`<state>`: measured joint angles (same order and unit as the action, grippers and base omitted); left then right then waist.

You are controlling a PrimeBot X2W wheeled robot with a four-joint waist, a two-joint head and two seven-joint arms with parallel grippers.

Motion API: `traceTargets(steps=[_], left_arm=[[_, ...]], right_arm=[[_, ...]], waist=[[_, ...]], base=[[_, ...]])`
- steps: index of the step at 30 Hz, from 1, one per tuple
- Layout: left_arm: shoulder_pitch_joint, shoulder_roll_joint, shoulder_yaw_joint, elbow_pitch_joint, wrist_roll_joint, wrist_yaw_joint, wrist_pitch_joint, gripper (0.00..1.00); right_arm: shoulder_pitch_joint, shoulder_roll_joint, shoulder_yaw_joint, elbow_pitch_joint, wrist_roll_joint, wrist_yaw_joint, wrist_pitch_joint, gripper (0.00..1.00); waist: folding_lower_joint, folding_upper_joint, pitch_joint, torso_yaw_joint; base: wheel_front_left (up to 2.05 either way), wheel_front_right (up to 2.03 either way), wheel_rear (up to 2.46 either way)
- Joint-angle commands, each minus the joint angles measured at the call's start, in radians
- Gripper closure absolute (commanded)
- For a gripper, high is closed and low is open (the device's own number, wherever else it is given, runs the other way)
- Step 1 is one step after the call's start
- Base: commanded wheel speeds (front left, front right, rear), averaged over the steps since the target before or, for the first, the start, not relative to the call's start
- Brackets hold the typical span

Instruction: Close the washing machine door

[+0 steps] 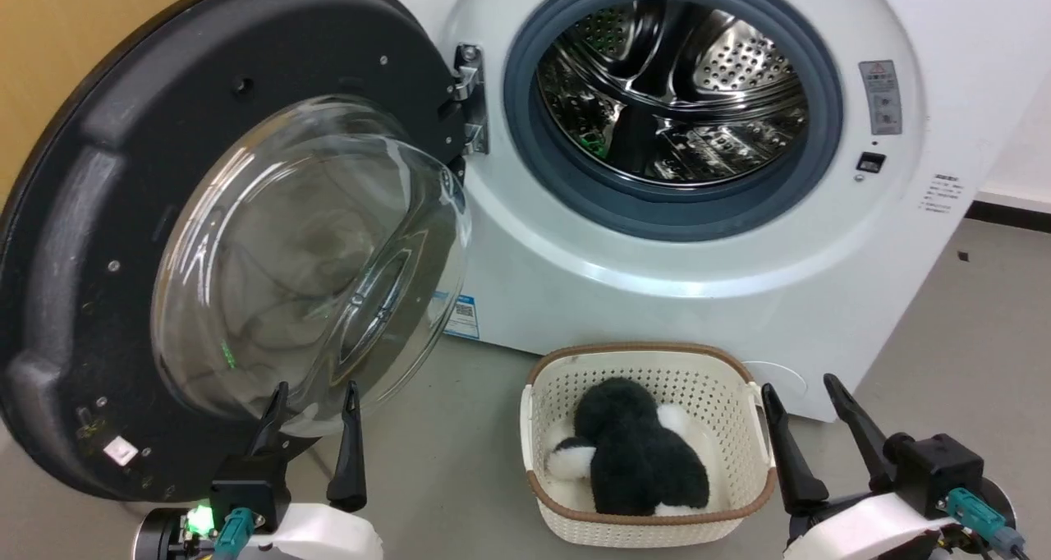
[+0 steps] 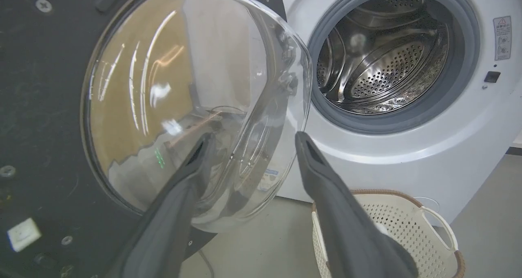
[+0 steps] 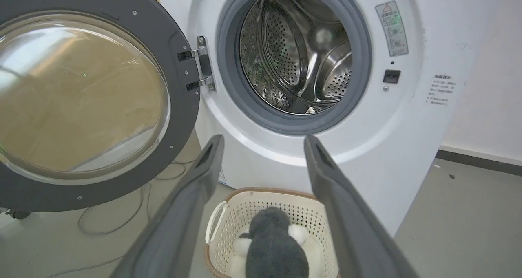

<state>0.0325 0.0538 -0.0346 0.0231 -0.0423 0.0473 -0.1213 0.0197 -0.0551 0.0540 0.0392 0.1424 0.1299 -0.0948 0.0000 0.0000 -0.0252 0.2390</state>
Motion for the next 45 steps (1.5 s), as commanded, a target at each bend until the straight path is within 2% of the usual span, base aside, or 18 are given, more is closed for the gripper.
traceTargets(steps=[1, 19, 45], left_arm=[[0.011, 0.005, -0.001, -0.003, -0.005, 0.008, -0.01, 0.0], [0.034, 0.003, 0.005, -0.027, -0.024, 0.04, -0.047, 0.0], [0.051, 0.002, 0.01, -0.033, -0.041, 0.06, -0.102, 0.0]], right_arm=[[0.003, 0.002, 0.007, 0.005, 0.009, 0.0, -0.009, 0.0], [-0.028, -0.004, 0.057, 0.033, 0.052, 0.001, -0.033, 0.0], [-0.052, -0.007, 0.125, 0.072, 0.131, 0.001, -0.08, 0.0]], waist=[[0.0, 0.0, 0.001, 0.009], [0.0, 0.0, 0.006, 0.088], [0.0, 0.0, 0.005, 0.197]], base=[[0.0, 0.0, 0.0], [0.0, 0.0, 0.0], [0.0, 0.0, 0.0]])
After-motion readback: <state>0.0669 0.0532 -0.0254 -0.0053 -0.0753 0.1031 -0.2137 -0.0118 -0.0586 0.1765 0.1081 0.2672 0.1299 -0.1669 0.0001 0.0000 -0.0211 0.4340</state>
